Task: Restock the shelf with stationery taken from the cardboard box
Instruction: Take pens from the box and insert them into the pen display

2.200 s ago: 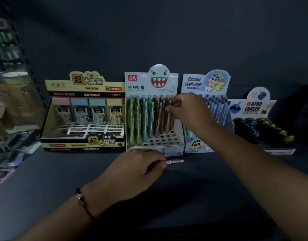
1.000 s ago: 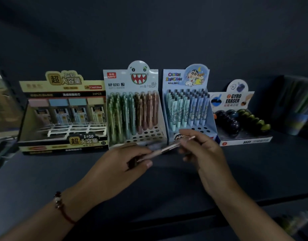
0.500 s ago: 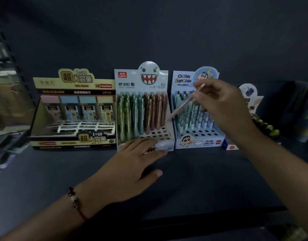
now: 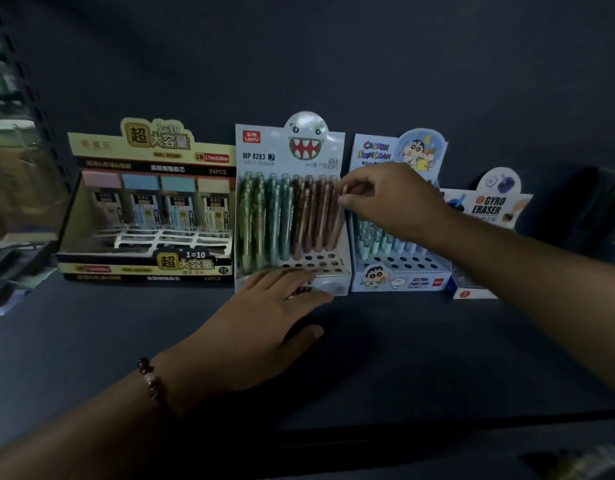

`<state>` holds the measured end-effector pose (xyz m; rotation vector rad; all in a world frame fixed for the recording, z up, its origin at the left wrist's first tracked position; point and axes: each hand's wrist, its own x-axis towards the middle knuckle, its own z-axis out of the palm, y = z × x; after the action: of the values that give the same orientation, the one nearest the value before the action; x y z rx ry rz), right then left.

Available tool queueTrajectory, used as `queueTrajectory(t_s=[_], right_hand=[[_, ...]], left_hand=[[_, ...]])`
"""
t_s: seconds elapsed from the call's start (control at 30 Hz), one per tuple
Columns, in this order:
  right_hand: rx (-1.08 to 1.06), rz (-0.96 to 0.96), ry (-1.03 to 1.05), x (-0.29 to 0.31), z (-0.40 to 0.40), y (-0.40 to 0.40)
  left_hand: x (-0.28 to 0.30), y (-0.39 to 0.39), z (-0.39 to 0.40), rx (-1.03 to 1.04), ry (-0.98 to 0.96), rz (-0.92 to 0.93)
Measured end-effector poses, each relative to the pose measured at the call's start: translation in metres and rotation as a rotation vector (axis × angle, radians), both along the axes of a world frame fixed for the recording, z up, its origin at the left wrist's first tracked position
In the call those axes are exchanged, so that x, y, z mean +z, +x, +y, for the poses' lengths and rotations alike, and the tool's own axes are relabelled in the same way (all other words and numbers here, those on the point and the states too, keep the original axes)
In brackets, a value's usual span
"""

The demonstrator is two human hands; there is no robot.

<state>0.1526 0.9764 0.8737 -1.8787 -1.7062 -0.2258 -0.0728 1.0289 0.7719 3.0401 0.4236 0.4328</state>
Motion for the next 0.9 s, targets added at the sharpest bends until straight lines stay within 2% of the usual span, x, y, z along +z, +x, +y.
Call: queueTrajectory(t_s=[0.27, 0.53, 0.63, 0.73, 0.9], right_hand=[[-0.028, -0.217, -0.120, 0.008, 0.024, 0.010], [-0.131, -0.333, -0.074, -0.005, 0.031, 0.010], [-0.152, -0.325, -0.047, -0.009, 0.027, 0.009], [-0.105, -0.186, -0.024, -0.012, 0.013, 0.005], [0.000, -0.031, -0.022, -0.019, -0.066, -0.006]], left_hand=[[-0.003, 0.001, 0.001, 0.008, 0.013, -0.010], [-0.005, 0.001, 0.003, 0.005, 0.037, -0.022], [-0.005, 0.001, 0.005, -0.001, 0.027, -0.021], [-0.005, 0.000, 0.006, -0.011, -0.044, -0.047], [0.003, -0.004, -0.013, -0.095, -0.069, -0.116]])
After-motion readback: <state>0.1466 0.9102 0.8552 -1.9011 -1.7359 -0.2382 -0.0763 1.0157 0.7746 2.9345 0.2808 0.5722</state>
